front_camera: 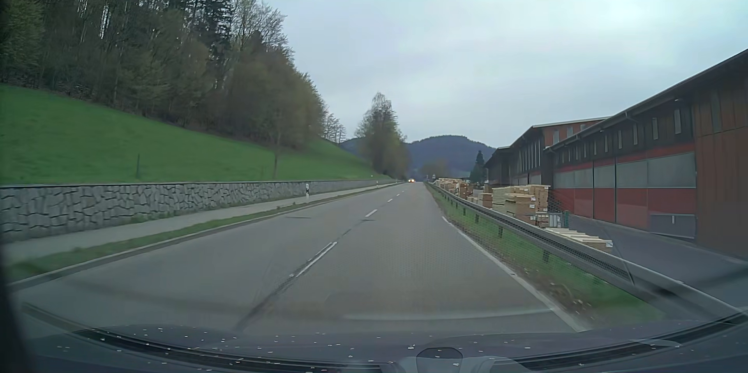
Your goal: Follow the waypoints while adhering to traffic rules and regulations
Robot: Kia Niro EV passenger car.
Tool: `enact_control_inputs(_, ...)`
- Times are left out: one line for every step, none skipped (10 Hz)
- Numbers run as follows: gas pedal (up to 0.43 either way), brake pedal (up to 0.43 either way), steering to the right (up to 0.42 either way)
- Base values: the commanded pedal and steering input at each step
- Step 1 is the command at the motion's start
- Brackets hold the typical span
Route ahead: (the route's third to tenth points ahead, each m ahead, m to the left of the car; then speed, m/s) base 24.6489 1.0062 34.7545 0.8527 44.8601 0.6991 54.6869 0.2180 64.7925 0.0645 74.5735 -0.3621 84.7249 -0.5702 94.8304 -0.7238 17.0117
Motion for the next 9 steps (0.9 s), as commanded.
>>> enact_control_inputs(0.15, 0.0, 0.006)
enact_control_inputs(0.15, 0.0, 0.006)
enact_control_inputs(0.15, 0.0, 0.006)
enact_control_inputs(0.15, 0.0, 0.006)
enact_control_inputs(0.15, 0.0, 0.006)
enact_control_inputs(0.15, 0.0, 0.006)
enact_control_inputs(0.15, 0.0, 0.006)
enact_control_inputs(0.15, 0.0, 0.006)
enact_control_inputs(0.15, 0.0, 0.005)
